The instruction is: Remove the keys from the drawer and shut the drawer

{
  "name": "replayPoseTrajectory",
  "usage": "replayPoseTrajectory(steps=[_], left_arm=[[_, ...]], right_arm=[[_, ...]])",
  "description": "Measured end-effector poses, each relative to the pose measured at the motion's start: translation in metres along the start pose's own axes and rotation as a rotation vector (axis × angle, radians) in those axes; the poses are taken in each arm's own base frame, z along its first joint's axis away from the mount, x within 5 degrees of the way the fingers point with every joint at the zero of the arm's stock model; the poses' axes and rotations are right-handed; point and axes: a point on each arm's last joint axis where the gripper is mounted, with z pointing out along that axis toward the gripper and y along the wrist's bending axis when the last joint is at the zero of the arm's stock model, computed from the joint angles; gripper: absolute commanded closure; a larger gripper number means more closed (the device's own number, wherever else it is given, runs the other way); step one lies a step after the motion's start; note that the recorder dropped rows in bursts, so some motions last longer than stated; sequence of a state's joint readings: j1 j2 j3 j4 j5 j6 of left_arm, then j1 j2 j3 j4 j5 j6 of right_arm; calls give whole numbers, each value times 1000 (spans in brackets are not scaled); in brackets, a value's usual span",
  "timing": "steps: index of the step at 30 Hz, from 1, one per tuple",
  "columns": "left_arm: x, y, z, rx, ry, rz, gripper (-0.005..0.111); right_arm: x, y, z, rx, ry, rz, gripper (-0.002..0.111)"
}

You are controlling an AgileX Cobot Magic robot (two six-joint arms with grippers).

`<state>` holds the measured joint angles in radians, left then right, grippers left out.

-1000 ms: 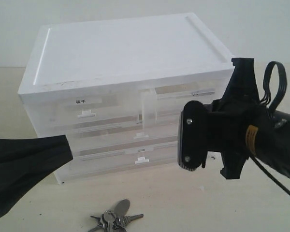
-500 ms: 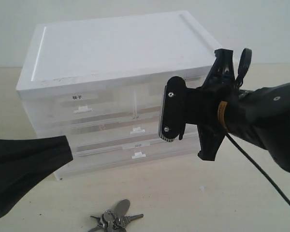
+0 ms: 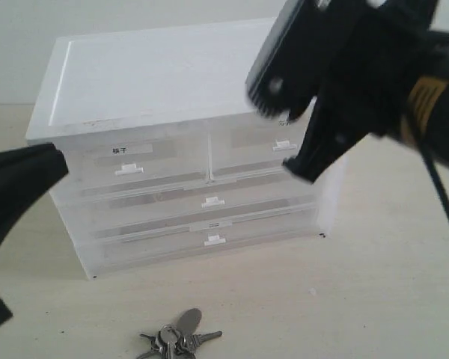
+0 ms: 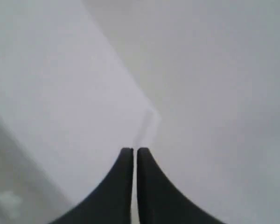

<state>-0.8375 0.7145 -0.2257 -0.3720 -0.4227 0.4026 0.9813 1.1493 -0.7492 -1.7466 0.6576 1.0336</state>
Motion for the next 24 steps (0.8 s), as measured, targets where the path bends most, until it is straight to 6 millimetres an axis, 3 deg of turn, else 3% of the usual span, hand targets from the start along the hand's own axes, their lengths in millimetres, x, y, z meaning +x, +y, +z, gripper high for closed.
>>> replayPoseTrajectory(steps=[1, 3, 9, 12, 18, 24], left_arm=[[0, 5, 0, -56, -5, -27, 102], [0, 27, -4, -299, -19, -101, 102], [-2, 44, -9, -507, 10, -186, 102], [-14, 49, -8, -545, -14, -234, 102], [-35, 66, 0, -649, -18, -271, 102], [-44, 92, 41, -600, 135, -310, 102]], right_arm=[[3, -13, 3, 70, 36, 71, 108], [24, -57, 17, 205, 144, 288, 108], [73, -92, 45, 201, 354, 613, 108], [86, -96, 56, 134, 440, 695, 108], [87, -84, 77, -32, 504, 717, 108], [86, -82, 80, -61, 516, 702, 108]])
